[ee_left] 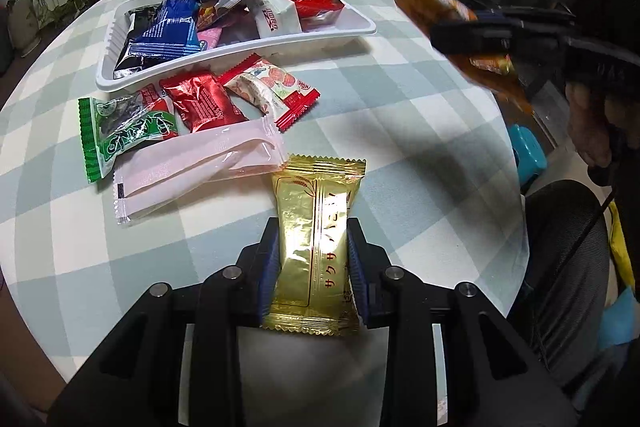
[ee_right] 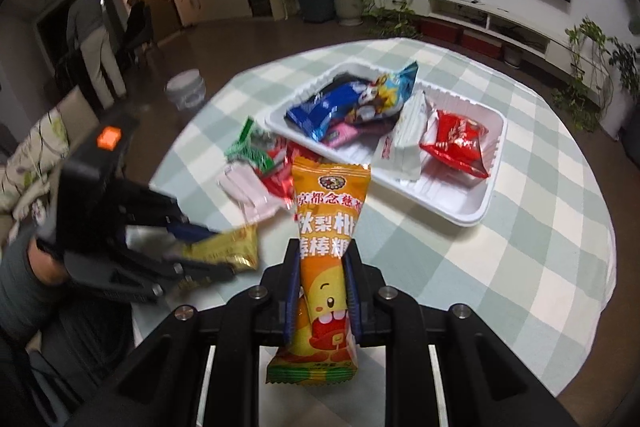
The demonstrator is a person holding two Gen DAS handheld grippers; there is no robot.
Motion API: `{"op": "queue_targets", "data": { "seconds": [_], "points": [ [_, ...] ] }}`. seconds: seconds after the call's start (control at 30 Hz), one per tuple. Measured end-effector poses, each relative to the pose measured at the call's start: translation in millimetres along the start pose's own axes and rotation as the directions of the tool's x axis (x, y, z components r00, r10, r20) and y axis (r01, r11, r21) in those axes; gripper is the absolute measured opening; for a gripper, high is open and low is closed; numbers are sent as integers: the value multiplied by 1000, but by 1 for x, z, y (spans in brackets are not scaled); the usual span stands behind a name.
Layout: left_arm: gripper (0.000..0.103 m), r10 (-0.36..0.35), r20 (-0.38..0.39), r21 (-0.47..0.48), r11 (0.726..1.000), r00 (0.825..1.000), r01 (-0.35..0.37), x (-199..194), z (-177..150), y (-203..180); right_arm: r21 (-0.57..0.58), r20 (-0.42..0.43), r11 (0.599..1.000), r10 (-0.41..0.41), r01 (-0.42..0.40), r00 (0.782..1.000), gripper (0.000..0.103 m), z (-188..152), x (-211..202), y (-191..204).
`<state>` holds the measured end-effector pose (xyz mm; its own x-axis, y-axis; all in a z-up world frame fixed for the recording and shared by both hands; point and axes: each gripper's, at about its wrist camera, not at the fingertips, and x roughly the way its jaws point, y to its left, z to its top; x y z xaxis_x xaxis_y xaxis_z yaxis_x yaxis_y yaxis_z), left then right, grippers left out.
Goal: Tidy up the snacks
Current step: 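Carry the gold and orange packets over the tray and release them inside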
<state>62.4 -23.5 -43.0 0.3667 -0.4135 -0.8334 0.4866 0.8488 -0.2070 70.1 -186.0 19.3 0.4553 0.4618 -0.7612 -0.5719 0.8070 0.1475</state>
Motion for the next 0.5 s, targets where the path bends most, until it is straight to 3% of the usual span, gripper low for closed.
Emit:
{"op": "queue_targets", "data": {
  "seconds": [0.23,0.5],
  "points": [
    [29,9,-11,8,1000,1000,-9,5,0,-2,144,151,988,36,-58,988,22,38,8,-2],
    [29,4,-1,4,1000,1000,-4,6,1,-1,245,302,959,65,-143,951,22,99,31,4]
  ]
}}
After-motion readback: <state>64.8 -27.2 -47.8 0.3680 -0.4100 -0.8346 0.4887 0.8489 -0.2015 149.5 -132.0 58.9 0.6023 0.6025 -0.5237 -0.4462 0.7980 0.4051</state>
